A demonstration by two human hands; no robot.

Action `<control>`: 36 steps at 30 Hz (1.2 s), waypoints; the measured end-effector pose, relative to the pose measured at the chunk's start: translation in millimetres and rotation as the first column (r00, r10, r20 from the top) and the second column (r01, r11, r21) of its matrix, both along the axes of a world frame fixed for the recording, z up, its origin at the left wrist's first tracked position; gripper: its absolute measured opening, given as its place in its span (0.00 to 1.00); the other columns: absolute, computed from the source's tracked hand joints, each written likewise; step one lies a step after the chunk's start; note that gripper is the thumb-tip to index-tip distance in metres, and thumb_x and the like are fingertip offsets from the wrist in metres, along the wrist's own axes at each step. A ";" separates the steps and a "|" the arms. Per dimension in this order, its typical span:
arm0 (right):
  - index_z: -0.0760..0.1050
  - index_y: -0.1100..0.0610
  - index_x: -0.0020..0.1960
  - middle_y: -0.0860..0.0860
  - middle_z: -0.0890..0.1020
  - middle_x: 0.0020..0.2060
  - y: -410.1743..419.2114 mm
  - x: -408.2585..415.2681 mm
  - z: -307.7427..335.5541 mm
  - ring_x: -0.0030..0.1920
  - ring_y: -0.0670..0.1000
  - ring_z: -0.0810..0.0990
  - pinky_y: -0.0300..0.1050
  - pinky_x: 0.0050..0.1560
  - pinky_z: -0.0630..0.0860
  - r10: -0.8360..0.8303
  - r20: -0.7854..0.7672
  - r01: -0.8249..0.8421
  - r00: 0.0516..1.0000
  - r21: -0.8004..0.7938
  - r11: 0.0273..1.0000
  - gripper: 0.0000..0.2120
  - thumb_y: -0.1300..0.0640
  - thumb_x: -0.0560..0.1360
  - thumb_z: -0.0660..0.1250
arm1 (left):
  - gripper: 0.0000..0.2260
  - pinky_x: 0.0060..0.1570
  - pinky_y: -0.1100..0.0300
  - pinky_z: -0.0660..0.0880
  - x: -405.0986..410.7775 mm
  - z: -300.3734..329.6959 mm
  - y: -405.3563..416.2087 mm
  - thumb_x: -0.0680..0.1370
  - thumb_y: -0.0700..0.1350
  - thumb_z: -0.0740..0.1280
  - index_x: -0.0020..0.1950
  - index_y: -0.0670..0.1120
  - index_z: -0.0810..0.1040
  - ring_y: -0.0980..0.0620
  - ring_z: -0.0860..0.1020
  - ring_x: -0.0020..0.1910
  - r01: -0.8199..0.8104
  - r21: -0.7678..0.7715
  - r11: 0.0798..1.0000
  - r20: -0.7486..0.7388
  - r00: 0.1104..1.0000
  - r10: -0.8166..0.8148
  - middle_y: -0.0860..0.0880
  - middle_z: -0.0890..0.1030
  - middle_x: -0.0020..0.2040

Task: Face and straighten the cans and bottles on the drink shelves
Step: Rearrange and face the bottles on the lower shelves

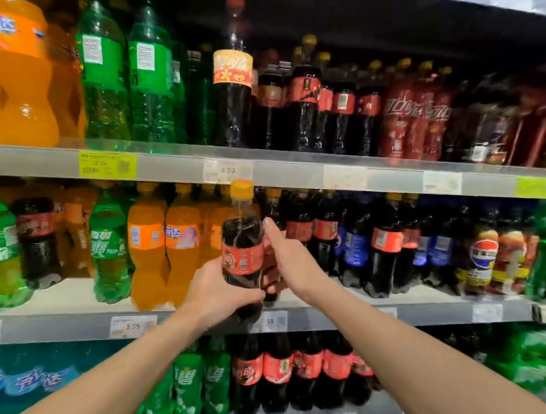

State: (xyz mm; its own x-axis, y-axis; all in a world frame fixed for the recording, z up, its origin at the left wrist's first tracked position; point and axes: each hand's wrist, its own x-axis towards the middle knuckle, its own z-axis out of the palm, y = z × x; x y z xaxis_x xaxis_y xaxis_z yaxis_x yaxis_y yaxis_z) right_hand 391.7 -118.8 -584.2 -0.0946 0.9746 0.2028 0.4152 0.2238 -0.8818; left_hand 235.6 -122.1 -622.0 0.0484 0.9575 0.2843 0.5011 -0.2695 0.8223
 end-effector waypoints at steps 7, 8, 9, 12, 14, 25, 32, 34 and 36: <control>0.78 0.46 0.56 0.46 0.85 0.49 -7.1 82.4 -26.7 0.50 0.46 0.84 0.49 0.58 0.80 0.067 0.189 -0.084 0.980 0.083 0.993 0.23 0.40 0.66 0.79 | 0.19 0.50 0.58 0.79 71.9 -15.7 8.9 0.62 0.48 0.81 0.51 0.56 0.82 0.56 0.83 0.49 0.158 -0.048 0.986 0.003 0.987 -0.158 0.57 0.85 0.46; 0.79 0.47 0.57 0.44 0.86 0.50 -4.4 86.9 -28.9 0.50 0.44 0.84 0.49 0.59 0.79 0.062 0.189 -0.082 0.980 0.097 0.992 0.22 0.43 0.67 0.80 | 0.21 0.53 0.54 0.80 78.9 -17.5 10.9 0.60 0.51 0.80 0.51 0.55 0.83 0.56 0.83 0.49 0.162 -0.049 0.986 0.013 0.987 -0.162 0.56 0.86 0.46; 0.80 0.48 0.57 0.45 0.86 0.50 -1.7 92.0 -30.8 0.51 0.44 0.84 0.51 0.59 0.80 0.042 0.177 -0.065 0.983 0.125 0.990 0.21 0.44 0.67 0.80 | 0.23 0.55 0.52 0.80 85.8 -19.7 15.6 0.58 0.53 0.80 0.52 0.55 0.83 0.56 0.83 0.49 0.157 -0.049 0.986 0.028 0.987 -0.156 0.56 0.86 0.46; 0.80 0.47 0.56 0.46 0.86 0.48 10.5 108.3 -35.5 0.48 0.46 0.84 0.54 0.55 0.81 -0.088 0.126 0.059 0.988 0.218 0.974 0.22 0.39 0.66 0.78 | 0.23 0.48 0.67 0.78 98.1 -15.0 26.5 0.65 0.50 0.81 0.56 0.52 0.77 0.59 0.81 0.46 0.145 -0.044 0.988 0.108 0.984 -0.140 0.55 0.83 0.47; 0.79 0.48 0.57 0.44 0.85 0.48 17.3 117.0 -38.8 0.46 0.44 0.83 0.51 0.51 0.81 -0.150 0.071 0.131 0.986 0.221 0.966 0.22 0.38 0.68 0.77 | 0.20 0.49 0.65 0.76 97.5 -8.5 32.1 0.71 0.50 0.77 0.58 0.52 0.72 0.55 0.79 0.50 0.075 -0.043 0.996 0.094 0.993 -0.071 0.52 0.79 0.53; 0.73 0.43 0.63 0.41 0.84 0.50 52.2 93.7 -63.7 0.49 0.44 0.81 0.50 0.55 0.78 -0.312 0.118 0.272 0.943 0.266 0.925 0.24 0.38 0.71 0.72 | 0.22 0.59 0.49 0.72 91.7 -28.0 55.8 0.80 0.50 0.67 0.67 0.40 0.64 0.41 0.73 0.64 -0.227 -0.133 0.965 -0.142 0.968 0.208 0.40 0.72 0.65; 0.73 0.47 0.65 0.42 0.82 0.53 69.9 83.2 -67.8 0.54 0.46 0.80 0.47 0.56 0.76 -0.353 0.105 0.323 0.930 0.223 0.919 0.23 0.39 0.75 0.71 | 0.16 0.48 0.55 0.73 82.6 -36.1 62.5 0.82 0.48 0.65 0.65 0.44 0.64 0.44 0.78 0.57 -0.202 -0.034 0.979 -0.197 0.962 0.192 0.45 0.78 0.57; 0.72 0.46 0.66 0.41 0.82 0.54 70.8 84.7 -69.7 0.54 0.44 0.79 0.42 0.53 0.73 -0.322 0.081 0.300 0.943 0.209 0.931 0.23 0.39 0.75 0.71 | 0.17 0.48 0.54 0.73 80.7 -36.1 63.5 0.81 0.49 0.66 0.65 0.45 0.65 0.44 0.78 0.58 -0.195 -0.022 0.981 -0.204 0.961 0.187 0.47 0.78 0.56; 0.72 0.46 0.67 0.43 0.81 0.55 68.7 87.2 -69.4 0.57 0.46 0.78 0.42 0.54 0.73 -0.287 0.058 0.273 0.956 0.172 0.946 0.24 0.39 0.75 0.71 | 0.17 0.49 0.54 0.74 79.9 -36.5 63.4 0.81 0.50 0.67 0.64 0.45 0.65 0.43 0.78 0.58 -0.209 -0.031 0.978 -0.201 0.959 0.198 0.48 0.77 0.54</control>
